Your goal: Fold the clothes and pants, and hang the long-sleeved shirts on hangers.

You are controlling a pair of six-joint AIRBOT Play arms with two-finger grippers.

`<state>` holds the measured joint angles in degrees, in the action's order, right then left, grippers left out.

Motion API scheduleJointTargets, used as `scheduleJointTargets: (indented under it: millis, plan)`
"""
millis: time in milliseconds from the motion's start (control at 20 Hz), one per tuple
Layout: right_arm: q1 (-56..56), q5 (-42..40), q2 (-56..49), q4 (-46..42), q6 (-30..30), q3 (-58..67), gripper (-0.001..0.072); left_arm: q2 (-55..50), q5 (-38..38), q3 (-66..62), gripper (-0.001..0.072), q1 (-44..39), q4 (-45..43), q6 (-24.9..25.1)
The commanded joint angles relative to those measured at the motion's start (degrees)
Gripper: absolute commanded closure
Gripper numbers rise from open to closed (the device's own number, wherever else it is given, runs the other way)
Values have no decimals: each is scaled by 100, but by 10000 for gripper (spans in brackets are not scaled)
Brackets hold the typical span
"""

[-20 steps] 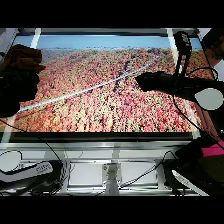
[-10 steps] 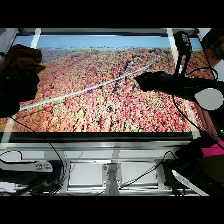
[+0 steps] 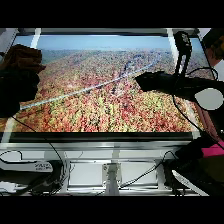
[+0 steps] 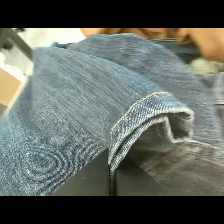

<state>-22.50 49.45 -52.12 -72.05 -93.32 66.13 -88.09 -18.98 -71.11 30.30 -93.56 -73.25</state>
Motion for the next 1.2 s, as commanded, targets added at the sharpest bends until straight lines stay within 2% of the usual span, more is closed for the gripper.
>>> scheduleJointTargets:
  millis: [0, 350, 450, 600, 700, 850, 950, 1150]
  plan:
    - [-2, 2, -4, 2, 0, 0, 340, 455, -787, -2, 657, -367, 275, -2]
    - [-2, 2, -4, 2, 0, 0, 340, 2068, -2087, -2, 657, -2083, 378, -7]
    - [-4, 2, -2, 0, 0, 0, 340, 2503, -2347, -2, 657, -2656, 1058, -4]
    - [-4, 2, -4, 0, 0, 0, 340, 2970, -2634, -2, 656, -3504, 2643, -4]
    - [-2, 2, -4, 0, 0, 0, 340, 3067, -2629, -2, 656, -4129, 3569, -2]
    - [-4, -2, -4, 55, -59, 0, 340, 2988, -2597, -2, 656, -4975, 4391, -4]
    - [-4, -2, -2, 188, -63, 0, 339, 2881, -2376, 0, 656, -5515, 4559, -4]
    - [-4, 0, -2, 304, -63, 0, 339, 2592, -1473, 0, 657, -6325, 4559, -2]
